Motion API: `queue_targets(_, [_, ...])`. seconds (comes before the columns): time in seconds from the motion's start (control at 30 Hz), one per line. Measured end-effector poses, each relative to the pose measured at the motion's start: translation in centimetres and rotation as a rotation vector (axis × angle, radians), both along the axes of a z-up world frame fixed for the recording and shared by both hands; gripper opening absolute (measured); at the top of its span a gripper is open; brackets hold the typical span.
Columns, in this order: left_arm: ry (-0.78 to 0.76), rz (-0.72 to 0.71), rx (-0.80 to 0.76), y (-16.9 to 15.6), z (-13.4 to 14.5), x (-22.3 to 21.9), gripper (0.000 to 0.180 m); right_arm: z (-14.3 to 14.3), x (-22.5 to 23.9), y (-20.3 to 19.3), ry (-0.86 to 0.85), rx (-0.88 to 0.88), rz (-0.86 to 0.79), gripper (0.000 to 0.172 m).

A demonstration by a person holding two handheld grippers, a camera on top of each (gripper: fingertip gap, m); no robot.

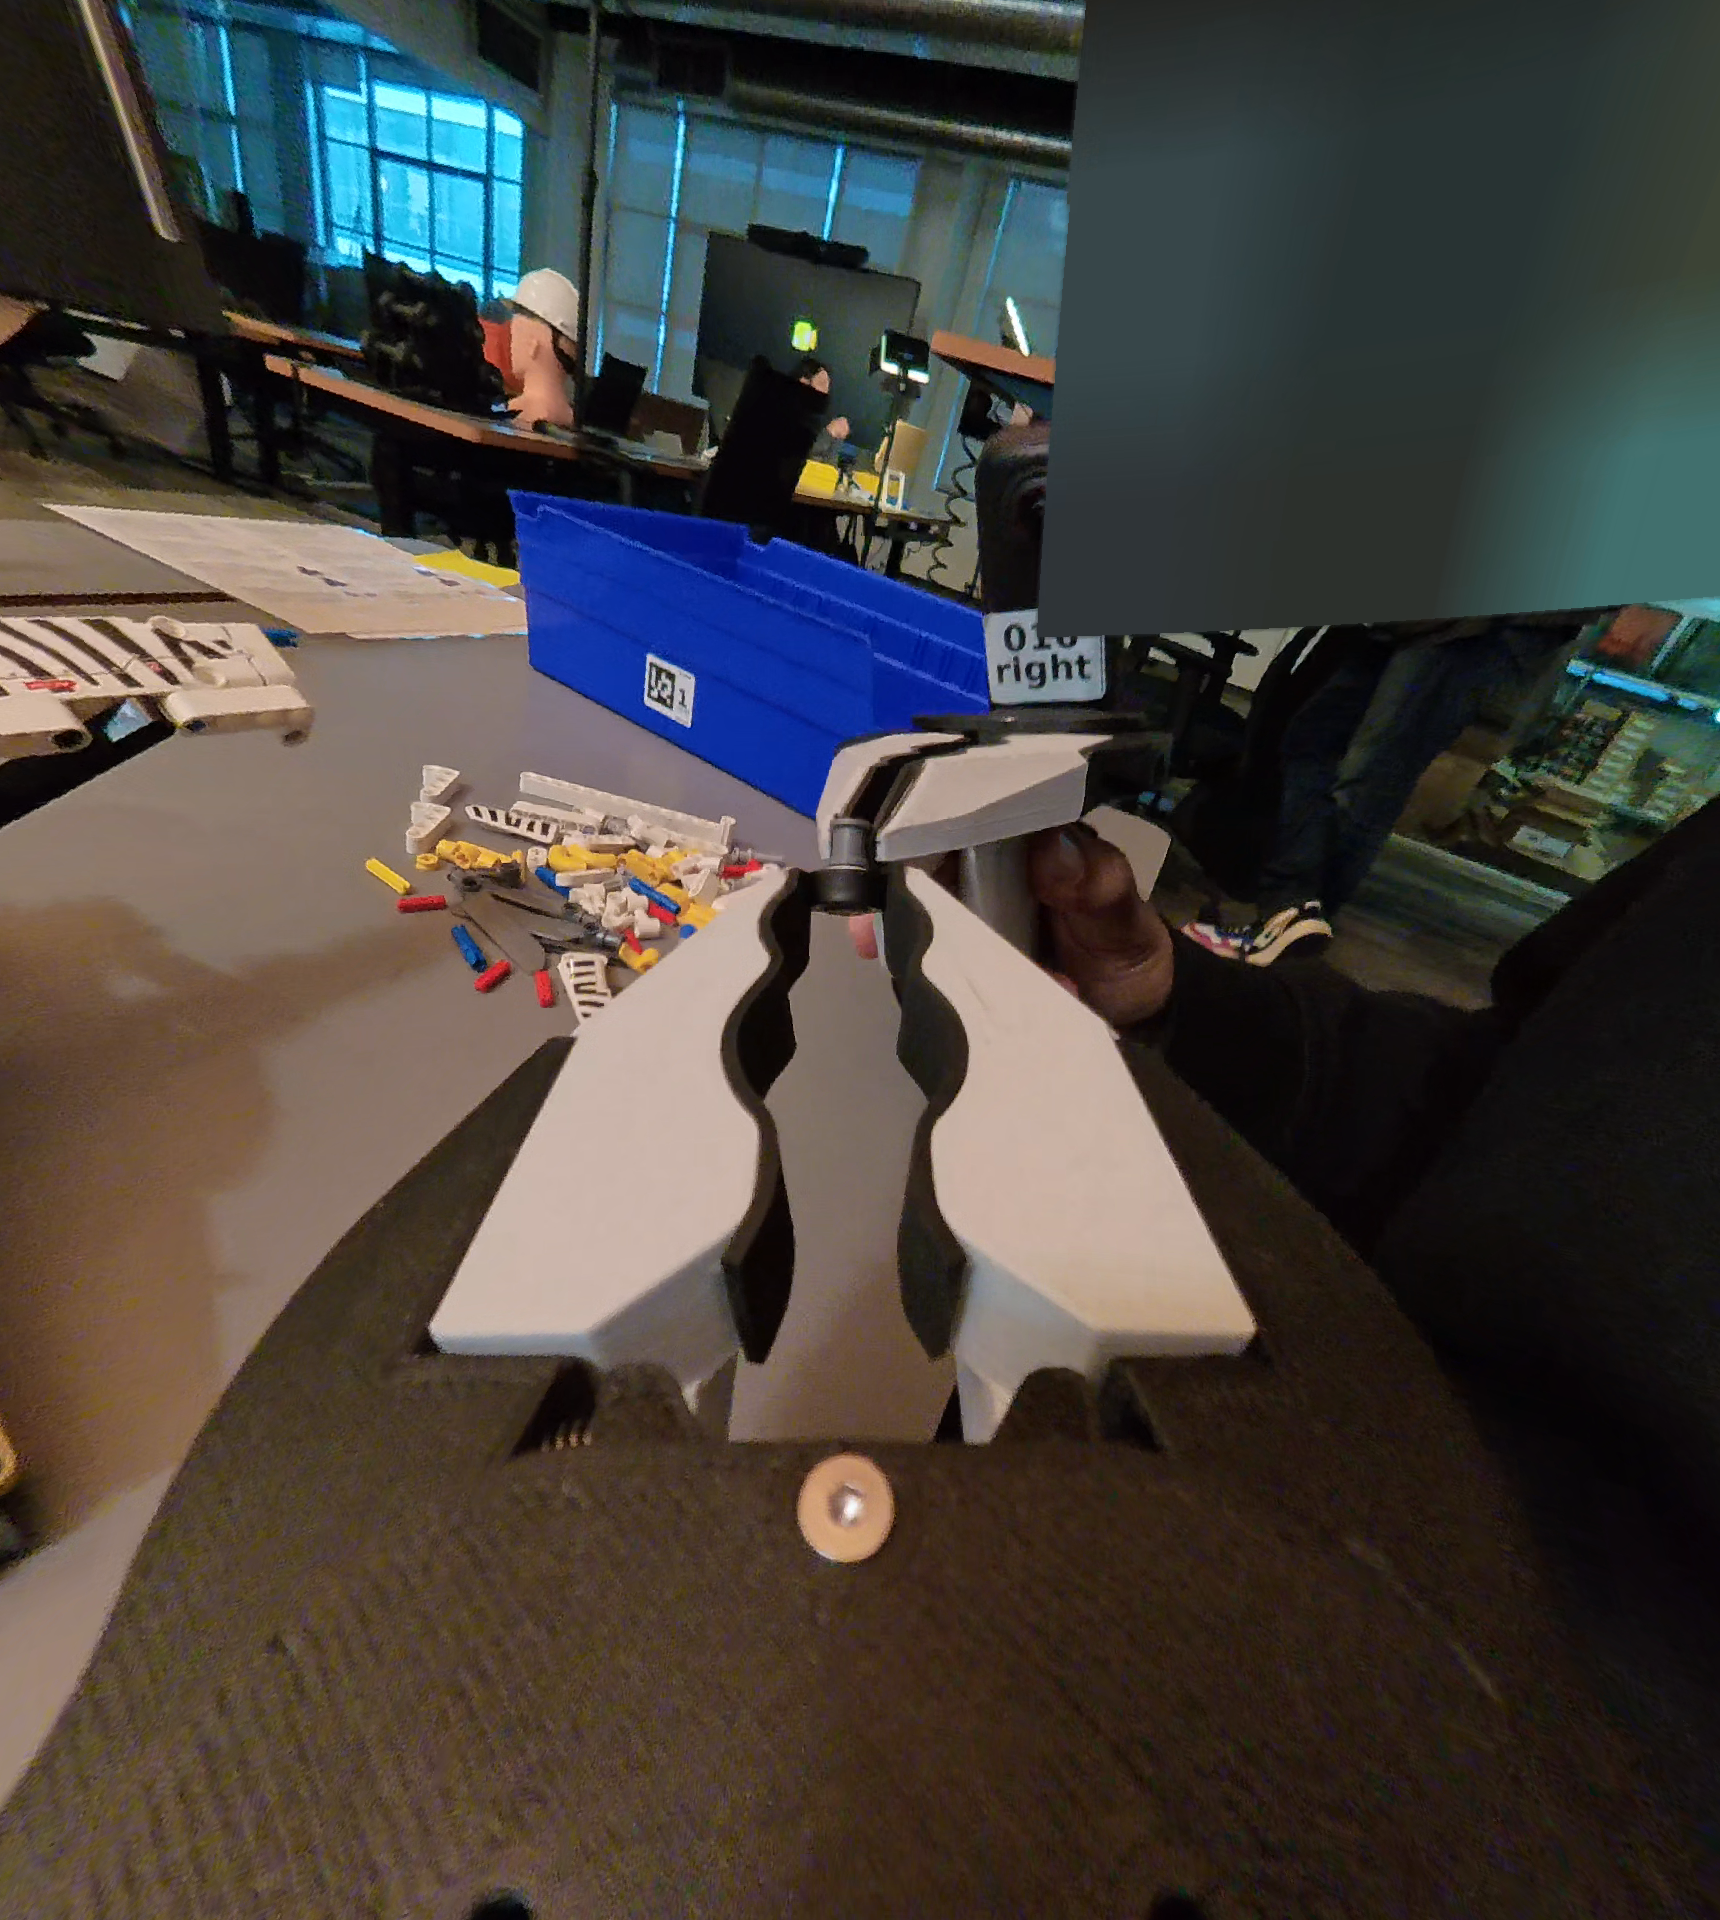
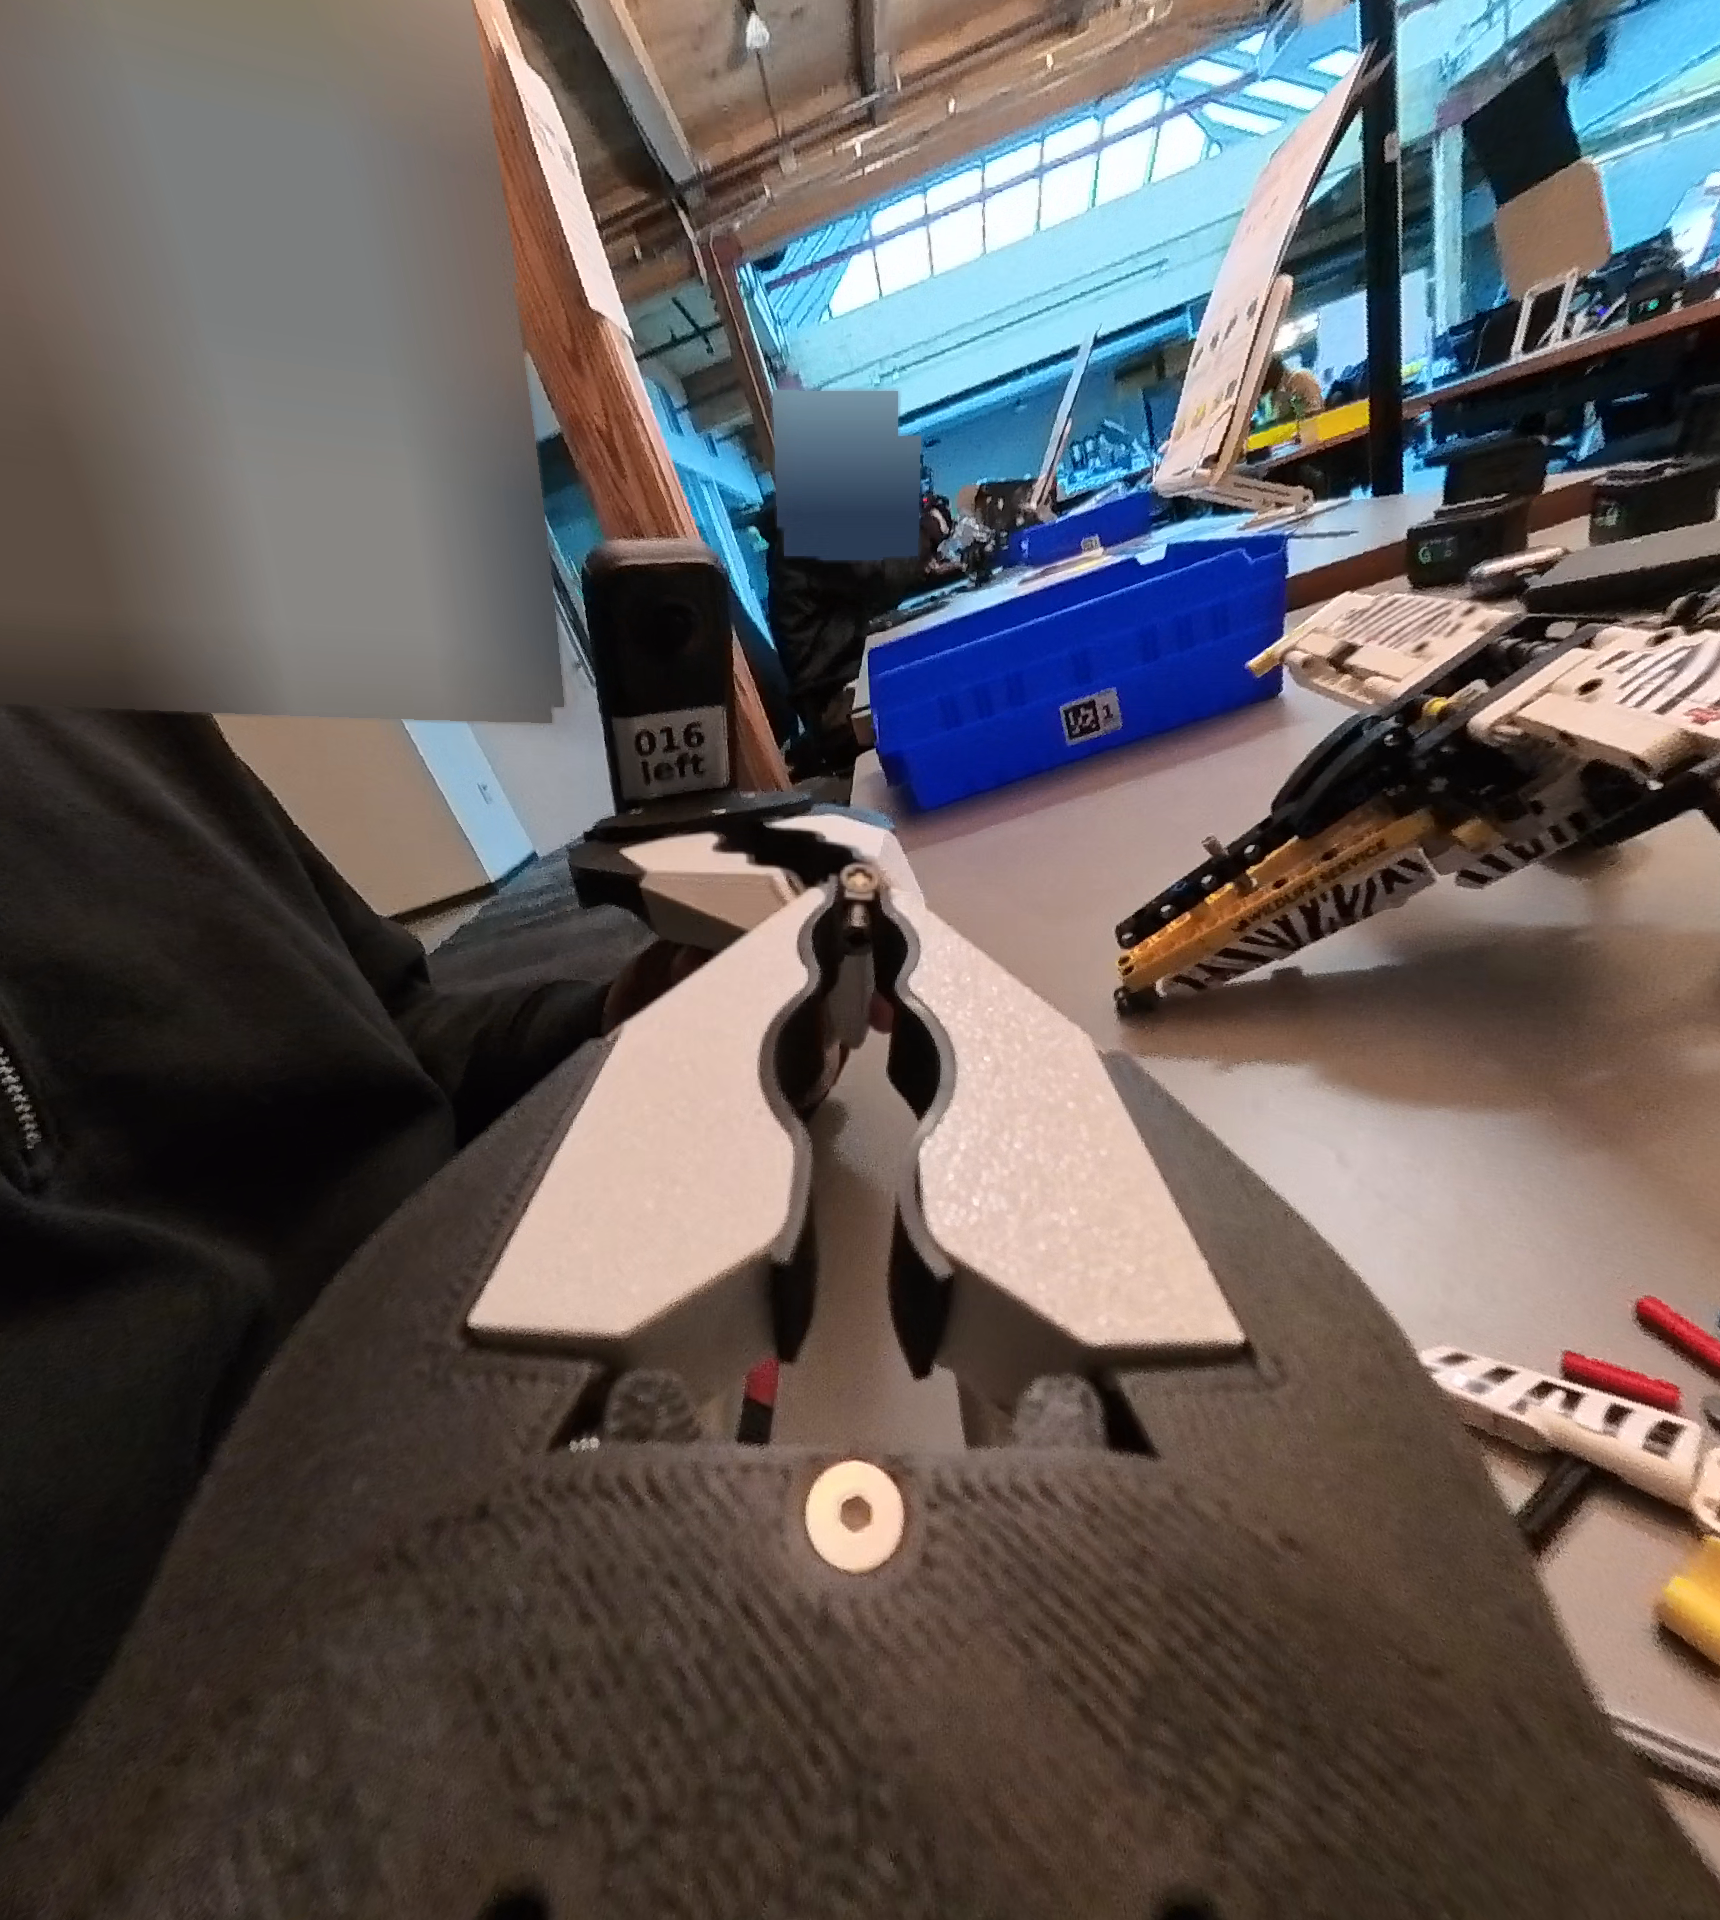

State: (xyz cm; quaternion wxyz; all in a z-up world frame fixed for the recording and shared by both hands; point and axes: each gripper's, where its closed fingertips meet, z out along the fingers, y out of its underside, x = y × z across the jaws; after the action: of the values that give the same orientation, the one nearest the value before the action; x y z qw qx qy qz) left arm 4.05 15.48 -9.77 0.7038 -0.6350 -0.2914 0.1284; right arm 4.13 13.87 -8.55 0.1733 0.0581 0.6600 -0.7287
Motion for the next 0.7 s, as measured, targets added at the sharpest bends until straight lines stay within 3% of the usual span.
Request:
queue_targets(0.17, [-0.039, 0.001, 0.08, 0.6, 0.2, -0.3, 0.013, 1.1, -1.0, 0.6, -0.029, -0.078, -0.062, 0.003])
queue_targets(0.23, [-0.082, 0.008, -0.039, 0.8, -2.2, -0.4, 0.012, 3.3, -3.7, 3.5, -0.19, -0.289, -0.119, 0.001])
queue_targets(0.3, [-0.02, 0.037, 0.022, 0.5, -0.4, 0.0, 0.012, 2.5, -5.1, 4.4, -0.219, -0.257, -0.154, 0.002])
queue_targets(0.37, [-0.058, 0.042, 0.084, -0.4, 0.3, -0.5, 0.012, 1.8, -4.1, 3.3, -0.093, -0.156, -0.188, 0.003])
queue_targets(0.47, [-0.134, 0.09, 0.043, -1.5, -1.6, -1.8, 0.012, 1.0, -2.9, 1.7, -0.039, -0.083, -0.149, 0.003])
queue_targets(0.7, [-0.329, 0.156, -0.056, -1.7, -4.6, -3.6, 0.011, 1.6, -4.2, 2.7, -0.197, -0.184, -0.125, 0.002])
